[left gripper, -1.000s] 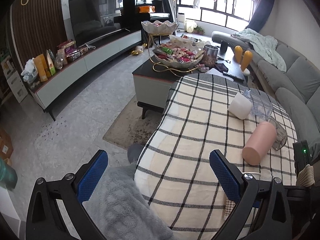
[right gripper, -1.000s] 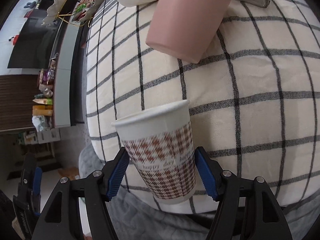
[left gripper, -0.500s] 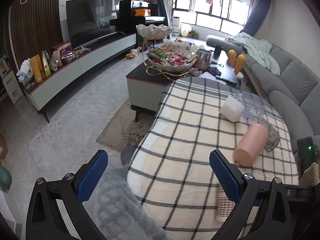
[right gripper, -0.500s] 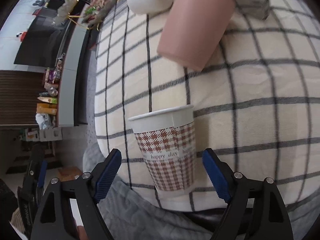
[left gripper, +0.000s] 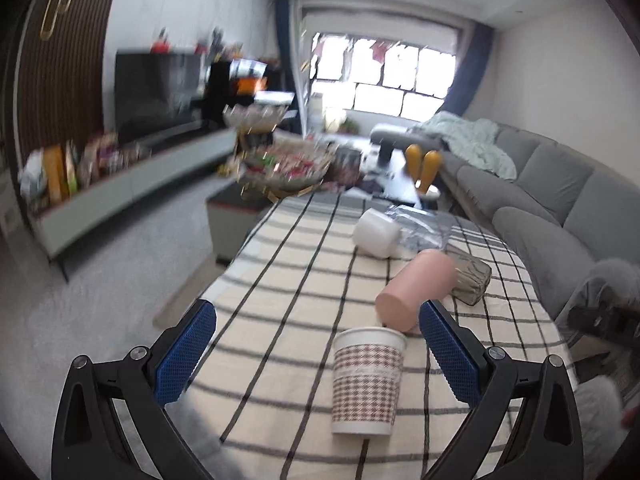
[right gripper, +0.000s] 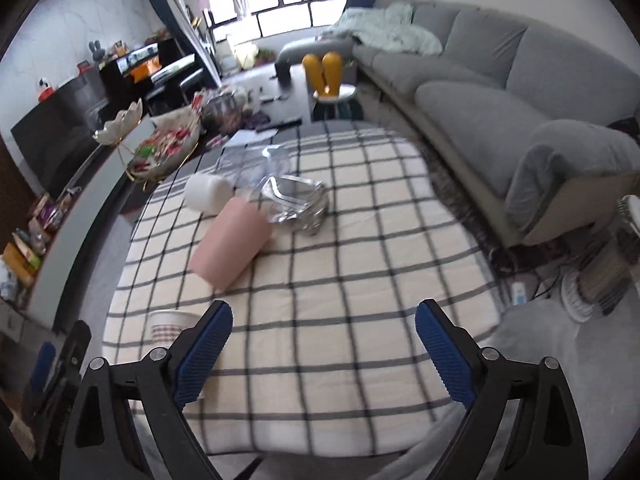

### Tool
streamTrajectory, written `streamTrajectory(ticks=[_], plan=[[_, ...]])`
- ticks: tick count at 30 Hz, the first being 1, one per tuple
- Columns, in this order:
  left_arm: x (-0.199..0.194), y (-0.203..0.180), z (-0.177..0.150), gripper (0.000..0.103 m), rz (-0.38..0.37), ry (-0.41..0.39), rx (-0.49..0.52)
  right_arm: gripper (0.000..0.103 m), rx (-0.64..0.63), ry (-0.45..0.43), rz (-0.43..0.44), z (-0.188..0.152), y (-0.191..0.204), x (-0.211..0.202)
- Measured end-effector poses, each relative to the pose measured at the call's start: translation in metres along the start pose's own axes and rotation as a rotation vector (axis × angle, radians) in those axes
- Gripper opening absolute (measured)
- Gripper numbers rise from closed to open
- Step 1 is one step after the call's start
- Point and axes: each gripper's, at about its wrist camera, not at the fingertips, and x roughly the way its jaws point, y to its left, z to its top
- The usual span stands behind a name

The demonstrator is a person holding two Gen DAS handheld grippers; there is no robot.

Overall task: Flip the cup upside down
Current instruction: 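Grasp the upright paper cup with the left gripper, then lift the paper cup with the left gripper and rotate it rim-down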

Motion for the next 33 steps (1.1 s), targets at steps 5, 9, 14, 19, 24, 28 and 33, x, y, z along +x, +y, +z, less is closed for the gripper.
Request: streamTrajectory(ticks=[5, 9, 14, 19, 24, 28, 33], plan=[[0.022, -0.018, -0.030, 0.103, -0.011, 0.088, 0.062, 0.093, -0.032, -0.013, -0.035, -0.007, -0.009, 0.001], [0.031, -0.028, -0.048, 0.103, 0.011, 0.155, 0.102, 0.093, -0.028, 0.004, -0.048, -0.013, -0.017, 0.008], [0.042, -0.043, -0.063, 0.103, -0.012, 0.198, 0.132, 0.093, -0.002, 0.033, -0.057, -0.015, -0.024, 0.019], [0.060, -0.039, -0.078, 0.099, 0.056, 0.257, 0.077, 0.093, 0.041, 0.083, -0.068, -0.018, -0.037, 0.034], [0.061, -0.052, -0.082, 0.087, 0.028, 0.241, 0.109, 0.093, 0.058, 0.111, -0.080, -0.021, -0.042, 0.042], [0.071, -0.050, -0.082, 0.061, 0.032, 0.281, 0.101, 0.093, 0.055, 0.104, -0.086, -0.021, -0.041, 0.039], [0.066, -0.050, -0.081, 0.057, 0.021, 0.261, 0.098, 0.093, 0.057, 0.102, -0.087, -0.021, -0.042, 0.038]])
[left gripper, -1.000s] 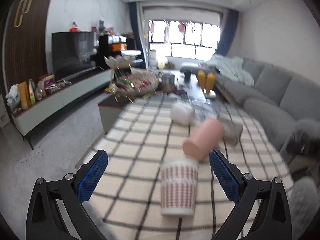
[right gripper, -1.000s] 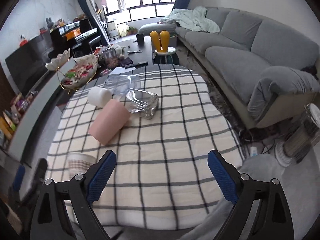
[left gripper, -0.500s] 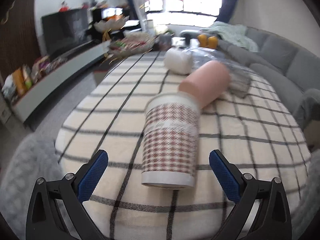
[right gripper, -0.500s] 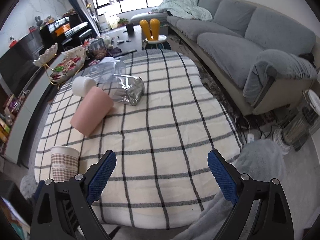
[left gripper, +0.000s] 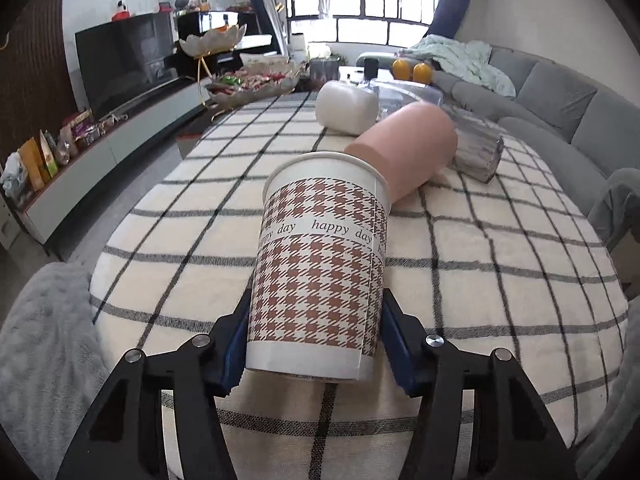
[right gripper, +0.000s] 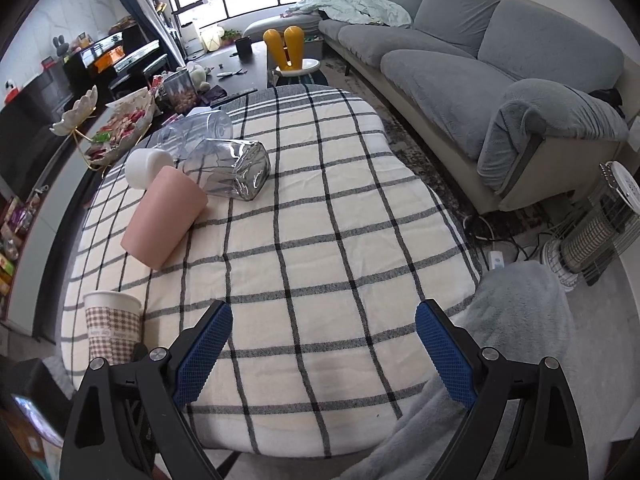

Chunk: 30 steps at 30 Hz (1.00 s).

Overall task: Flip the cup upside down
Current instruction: 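Lift the paper cup with the left gripper and rotate it rim-down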

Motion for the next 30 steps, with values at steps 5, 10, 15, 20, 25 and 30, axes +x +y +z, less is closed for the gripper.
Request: streamTrajectory(ticks=[5, 10, 15, 20, 25, 30], plan=[[-0.003, 0.004, 0.007, 0.057, -0.003, 0.006, -0.002, 0.093, 0.009, -0.008, 0.007, 0.000, -0.002, -0.004], [-0.007, 0.013, 0.032, 0.057, -0.009, 0.114, 0.018, 0.093, 0.028, -0.008, 0.040, 0.007, 0.001, -0.016], [-0.006, 0.019, 0.073, 0.057, -0.017, 0.334, 0.085, 0.093, 0.042, 0.001, 0.094, 0.023, 0.014, -0.029], [0.006, 0.017, 0.100, 0.057, -0.007, 0.583, 0.187, 0.093, 0.039, -0.049, 0.109, 0.046, 0.027, -0.047], [0.025, 0.007, 0.105, 0.057, -0.023, 0.855, 0.276, 0.093, 0.000, -0.164, 0.103, 0.065, 0.041, -0.072], [0.049, -0.009, 0.108, 0.057, -0.036, 1.063, 0.344, 0.093, 0.020, -0.164, 0.130, 0.080, 0.042, -0.069]])
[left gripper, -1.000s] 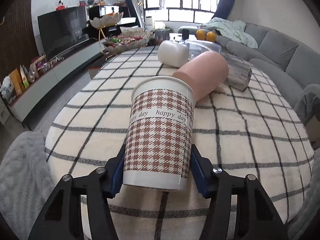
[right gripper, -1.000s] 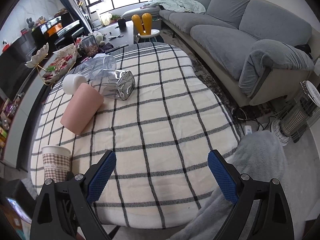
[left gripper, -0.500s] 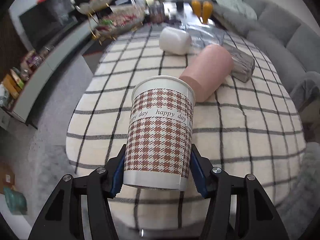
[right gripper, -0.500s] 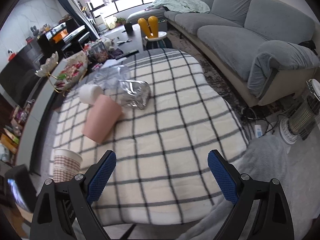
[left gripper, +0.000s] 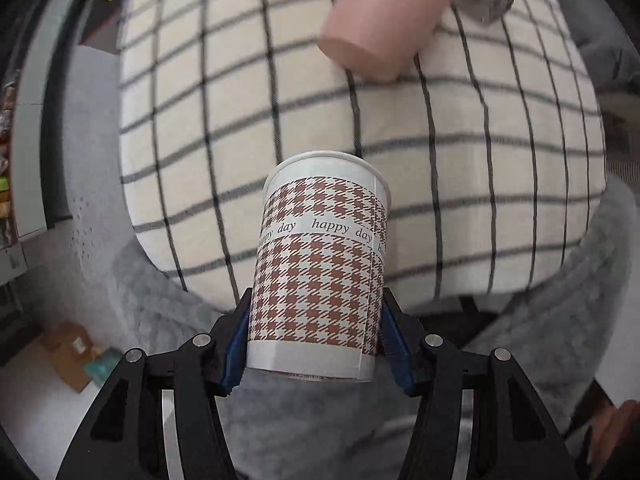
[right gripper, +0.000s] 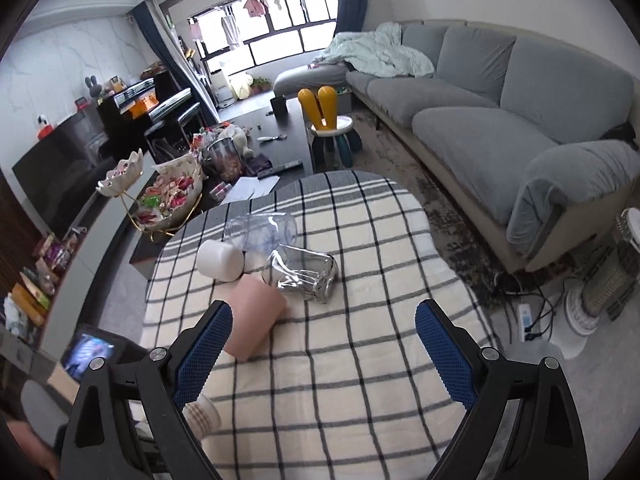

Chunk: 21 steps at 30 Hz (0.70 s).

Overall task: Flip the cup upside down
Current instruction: 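Lift the paper cup with the left gripper and rotate it rim-down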

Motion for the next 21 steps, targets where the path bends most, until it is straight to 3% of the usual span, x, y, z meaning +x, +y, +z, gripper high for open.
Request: streamTrajectory(ticks=[9, 16, 21], plan=[[0.030, -0.021, 0.045, 0.057, 0.056, 0.302, 0.098, 0.093, 0.118, 0.135, 0.015, 0.016, -0.017, 0.053], [0.047, -0.027, 0.070, 0.057, 0.191, 0.405, 0.203, 0.093, 0.190, 0.188, 0.013, 0.021, -0.036, 0.087], [0.054, -0.038, 0.079, 0.059, 0.240, 0.445, 0.257, 0.093, 0.218, 0.233, 0.028, 0.018, -0.043, 0.110]])
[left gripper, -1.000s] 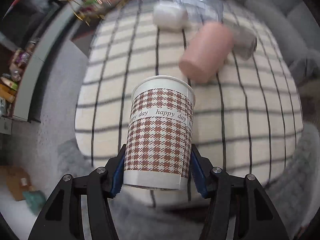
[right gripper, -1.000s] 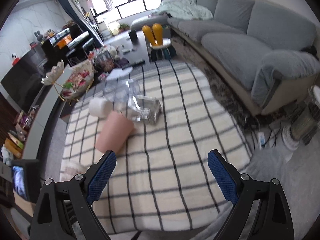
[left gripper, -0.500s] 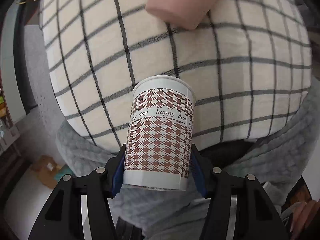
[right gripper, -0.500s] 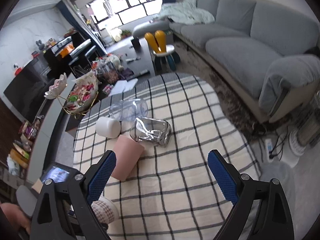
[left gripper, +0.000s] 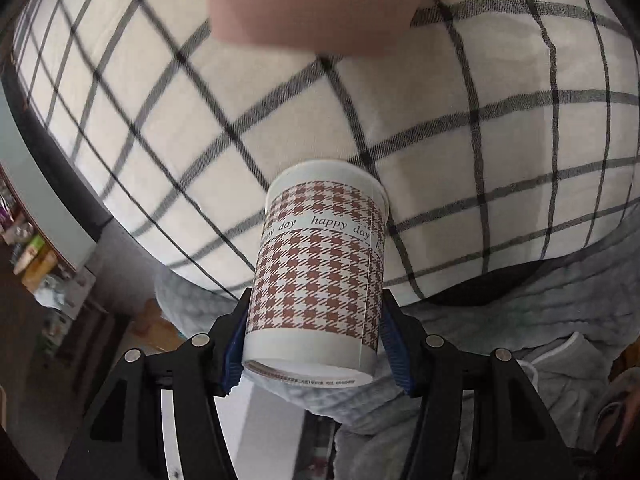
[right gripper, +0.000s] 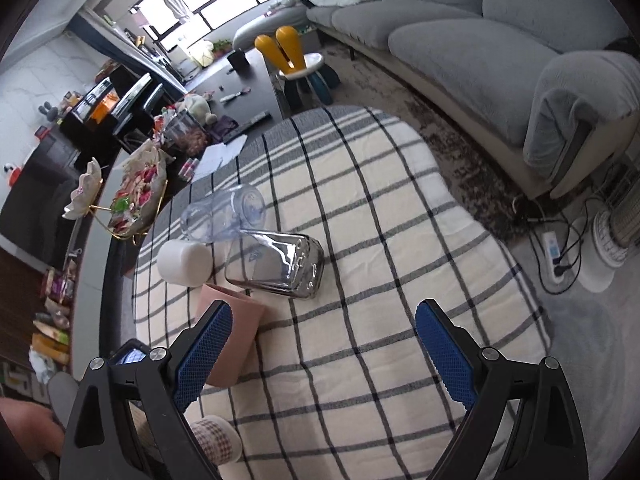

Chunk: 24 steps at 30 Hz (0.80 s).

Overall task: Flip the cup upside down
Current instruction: 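Lift the paper cup with the left gripper and rotate it rim-down, then set the inverted cup on the tablecloth and open the left gripper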

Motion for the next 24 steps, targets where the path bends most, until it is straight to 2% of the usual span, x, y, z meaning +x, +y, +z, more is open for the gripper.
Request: streamTrajectory(ticks=[5, 7, 8, 13, 18, 23, 24], plan=[[-0.002, -0.005, 0.005, 0.065, 0.036, -0.008, 0.028, 0.093, 0.039, 0.037, 0.011, 0.002, -0.010, 0.016], [-0.003, -0.006, 0.004, 0.089, 0.039, -0.025, 0.035, 0.093, 0.041, 0.043, 0.015, 0.001, -0.011, 0.018], [-0.004, -0.007, 0.002, 0.093, 0.036, -0.032, 0.037, 0.093, 0.040, 0.044, 0.015, 0.001, -0.011, 0.017], [-0.020, -0.007, -0.012, 0.094, 0.020, -0.079, 0.026, 0.093, 0.030, 0.021, 0.023, 0.001, -0.006, 0.005], [-0.031, 0.001, -0.055, 0.094, 0.021, -0.249, -0.023, 0.093, -0.031, -0.048, 0.033, -0.001, 0.009, -0.029], [-0.035, 0.008, -0.117, 0.094, -0.061, -0.474, -0.176, 0.093, -0.138, -0.113, 0.042, -0.013, 0.029, -0.066], [-0.032, 0.009, -0.134, 0.094, -0.075, -0.540, -0.213, 0.093, -0.169, -0.135, 0.037, -0.018, 0.035, -0.076]])
